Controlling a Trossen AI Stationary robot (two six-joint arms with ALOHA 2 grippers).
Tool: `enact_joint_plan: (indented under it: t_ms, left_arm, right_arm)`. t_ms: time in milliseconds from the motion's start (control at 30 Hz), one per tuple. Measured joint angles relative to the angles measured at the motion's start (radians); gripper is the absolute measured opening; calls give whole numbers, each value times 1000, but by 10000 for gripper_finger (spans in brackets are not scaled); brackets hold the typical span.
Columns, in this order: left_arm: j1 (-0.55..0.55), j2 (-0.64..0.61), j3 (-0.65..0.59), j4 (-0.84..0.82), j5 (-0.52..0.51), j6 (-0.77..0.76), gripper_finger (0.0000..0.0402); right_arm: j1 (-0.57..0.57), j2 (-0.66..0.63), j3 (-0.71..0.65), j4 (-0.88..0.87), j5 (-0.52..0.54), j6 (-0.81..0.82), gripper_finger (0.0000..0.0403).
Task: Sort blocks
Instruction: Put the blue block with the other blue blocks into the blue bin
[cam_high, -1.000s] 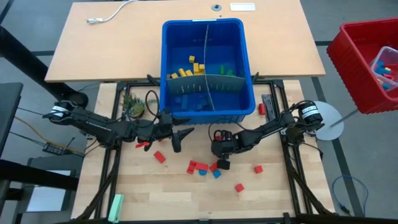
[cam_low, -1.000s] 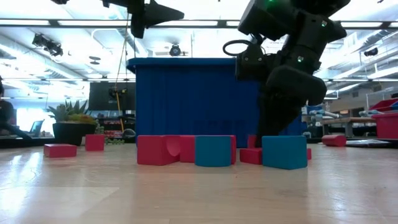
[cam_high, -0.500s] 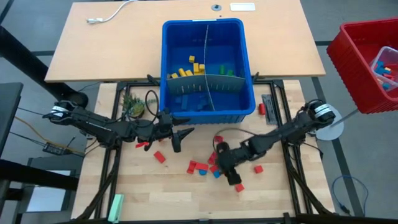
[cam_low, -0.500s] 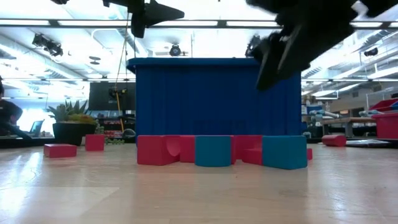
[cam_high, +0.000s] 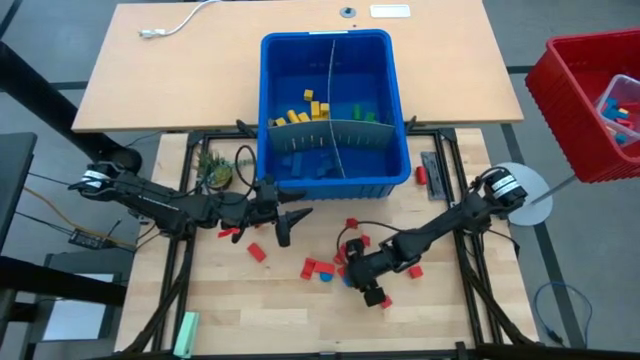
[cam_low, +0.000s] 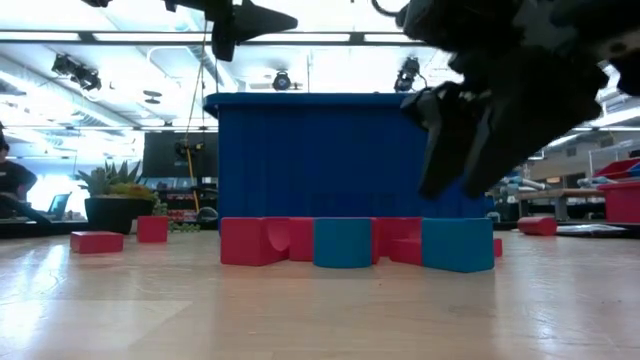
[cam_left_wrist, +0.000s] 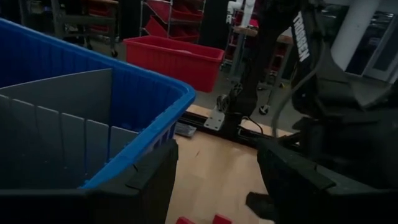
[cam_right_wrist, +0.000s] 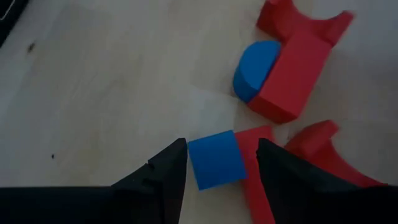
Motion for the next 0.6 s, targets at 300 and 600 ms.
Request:
enact_joint_plan:
  t_ms: [300,600]
  left_arm:
    - [0,0,0,9,2,0,232]
    - [0,0,0,8,2,0,232]
  right_arm:
    - [0,40,0,11,0,-1,179]
    - [0,34,0,-10,3,0,178]
